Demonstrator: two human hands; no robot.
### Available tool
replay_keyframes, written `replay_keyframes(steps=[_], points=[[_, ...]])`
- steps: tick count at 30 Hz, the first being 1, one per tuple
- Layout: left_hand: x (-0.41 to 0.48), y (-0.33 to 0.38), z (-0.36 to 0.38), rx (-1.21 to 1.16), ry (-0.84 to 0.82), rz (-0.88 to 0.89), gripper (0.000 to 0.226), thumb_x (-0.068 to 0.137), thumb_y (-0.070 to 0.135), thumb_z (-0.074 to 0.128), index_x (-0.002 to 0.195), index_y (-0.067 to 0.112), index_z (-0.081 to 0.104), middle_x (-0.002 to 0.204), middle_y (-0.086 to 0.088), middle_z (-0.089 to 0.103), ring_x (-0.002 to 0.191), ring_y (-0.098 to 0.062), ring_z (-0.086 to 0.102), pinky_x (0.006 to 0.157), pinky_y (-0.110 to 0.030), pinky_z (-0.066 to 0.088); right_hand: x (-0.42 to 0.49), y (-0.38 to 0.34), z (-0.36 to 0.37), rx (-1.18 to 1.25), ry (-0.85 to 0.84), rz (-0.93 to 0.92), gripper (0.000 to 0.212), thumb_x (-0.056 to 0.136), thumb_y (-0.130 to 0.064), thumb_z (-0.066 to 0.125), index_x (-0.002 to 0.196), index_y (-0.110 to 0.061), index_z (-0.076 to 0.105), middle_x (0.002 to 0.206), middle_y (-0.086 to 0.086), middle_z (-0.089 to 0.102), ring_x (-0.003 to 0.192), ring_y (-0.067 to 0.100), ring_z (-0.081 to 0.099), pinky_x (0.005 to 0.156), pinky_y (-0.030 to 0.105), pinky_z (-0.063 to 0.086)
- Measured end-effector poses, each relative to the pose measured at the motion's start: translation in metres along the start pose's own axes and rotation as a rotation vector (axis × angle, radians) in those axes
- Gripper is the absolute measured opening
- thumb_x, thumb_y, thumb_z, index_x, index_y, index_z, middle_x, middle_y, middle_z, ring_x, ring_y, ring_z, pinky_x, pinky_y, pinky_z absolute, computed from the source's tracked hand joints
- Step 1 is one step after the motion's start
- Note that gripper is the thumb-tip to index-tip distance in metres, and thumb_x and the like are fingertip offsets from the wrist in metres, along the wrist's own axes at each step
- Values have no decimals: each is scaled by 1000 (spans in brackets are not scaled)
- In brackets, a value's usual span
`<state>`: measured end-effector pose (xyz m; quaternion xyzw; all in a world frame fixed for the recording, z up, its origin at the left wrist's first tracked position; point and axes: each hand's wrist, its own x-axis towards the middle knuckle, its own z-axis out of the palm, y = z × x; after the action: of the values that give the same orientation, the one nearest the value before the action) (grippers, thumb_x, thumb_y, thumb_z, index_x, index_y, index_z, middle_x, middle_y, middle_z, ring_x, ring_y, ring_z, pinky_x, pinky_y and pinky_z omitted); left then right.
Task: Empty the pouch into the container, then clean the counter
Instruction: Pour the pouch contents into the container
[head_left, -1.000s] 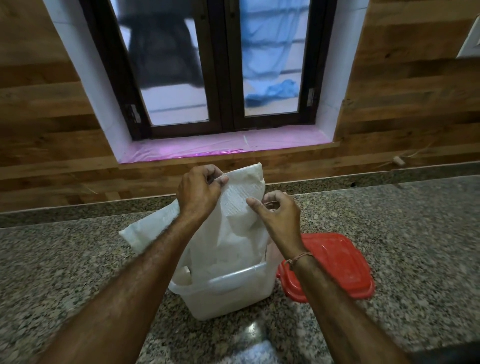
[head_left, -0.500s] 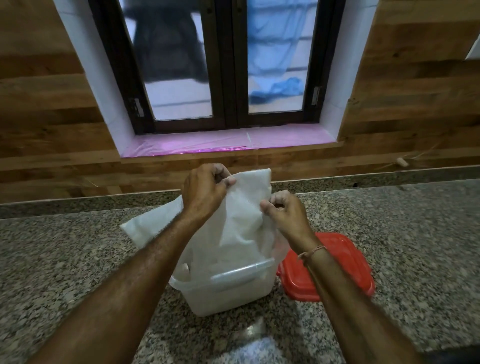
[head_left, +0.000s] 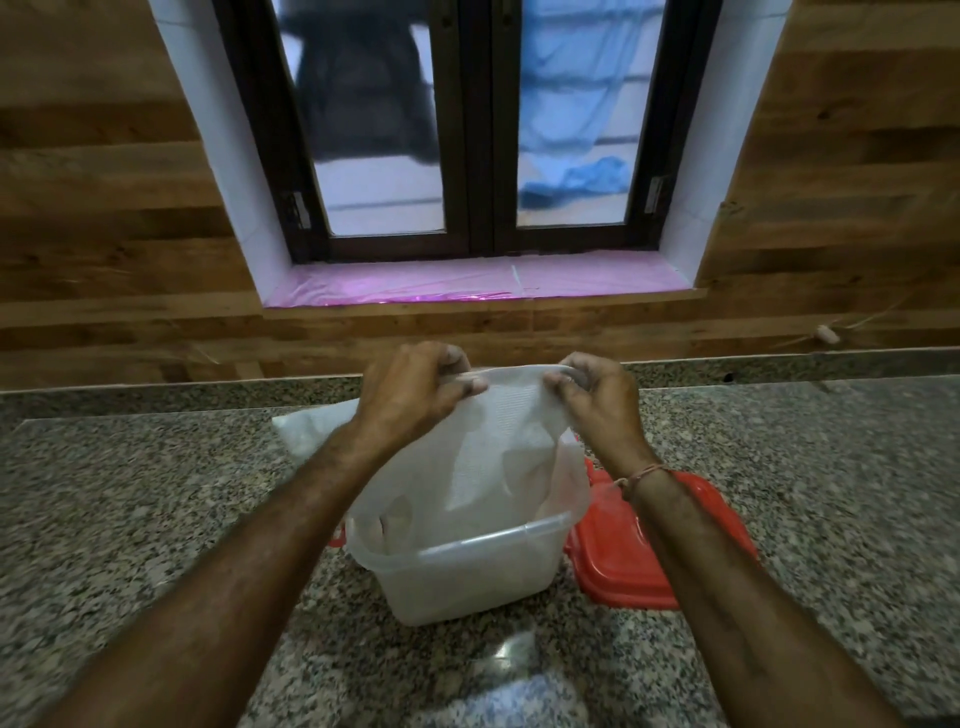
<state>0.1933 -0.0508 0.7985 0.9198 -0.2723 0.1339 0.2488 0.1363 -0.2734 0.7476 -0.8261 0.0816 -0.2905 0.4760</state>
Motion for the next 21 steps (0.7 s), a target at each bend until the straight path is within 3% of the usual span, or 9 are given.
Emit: replay_keyframes(steps=[3, 5, 7, 8, 11, 12, 16, 18, 21], points=[[-12, -25, -17, 22, 5, -21, 15, 86, 39, 79, 86, 23, 77, 80, 11, 70, 76, -6, 62, 65, -26, 46, 0, 10, 0, 95, -70, 63, 18, 81, -35, 67, 68, -22, 69, 63, -14, 64, 64, 8, 58, 64, 38, 50], [-15, -24, -19, 40, 17, -10, 5, 84, 27, 82, 84, 24, 78, 80, 10, 72, 74, -3, 61, 70, -24, 49, -2, 6, 2, -68, -111, 8, 3, 84, -31, 73, 83, -29, 76, 82, -13, 71, 79, 11, 67, 77, 39, 56], [-13, -14, -14, 120, 25, 38, 4, 84, 23, 81, 82, 24, 78, 80, 8, 75, 74, -6, 65, 72, -22, 42, -3, -8, 8, -281, -163, -148, 25, 84, -34, 79, 108, -35, 74, 102, -13, 72, 97, 10, 67, 89, 38, 51], [-10, -8, -11, 169, 36, 75, 4, 84, 24, 80, 81, 24, 77, 78, 6, 76, 76, -10, 68, 71, -22, 40, -2, -18, 11, -325, -200, -217, 30, 82, -37, 81, 111, -36, 73, 103, -14, 72, 97, 7, 66, 89, 36, 48], [-2, 5, -10, 211, 85, 149, 11, 87, 32, 76, 83, 23, 75, 79, 4, 76, 80, -15, 71, 73, -28, 45, 0, -35, 21, -358, -235, -343, 8, 84, -33, 80, 84, -27, 75, 78, -14, 69, 75, 2, 59, 69, 27, 43], [-2, 5, -14, 201, 89, 148, 15, 89, 38, 74, 85, 24, 75, 81, 5, 76, 82, -14, 71, 76, -30, 47, 2, -35, 22, -319, -226, -320, 10, 84, -29, 80, 78, -25, 74, 73, -13, 67, 71, 4, 59, 63, 27, 45], [-4, -17, -40, 282, 25, 37, 43, 86, 68, 63, 108, 32, 71, 104, 10, 75, 99, -16, 68, 95, -42, 45, 13, -24, 16, -180, -185, -191, 21, 84, -18, 80, 70, -28, 69, 66, -14, 66, 67, 3, 59, 67, 32, 53], [-7, -29, -48, 330, -10, -38, 44, 84, 62, 69, 115, 30, 71, 109, 6, 76, 105, -20, 68, 98, -41, 39, 14, -21, 15, -163, -180, -172, 20, 84, -17, 80, 70, -26, 69, 68, -11, 69, 69, 6, 61, 71, 35, 56], [-10, -32, -49, 277, 45, -51, 22, 86, 35, 79, 106, 26, 74, 100, 6, 79, 103, -16, 70, 89, -33, 34, 15, -23, 18, -159, -210, -181, 12, 87, -21, 77, 77, -21, 71, 77, -10, 72, 75, 5, 66, 74, 36, 58]])
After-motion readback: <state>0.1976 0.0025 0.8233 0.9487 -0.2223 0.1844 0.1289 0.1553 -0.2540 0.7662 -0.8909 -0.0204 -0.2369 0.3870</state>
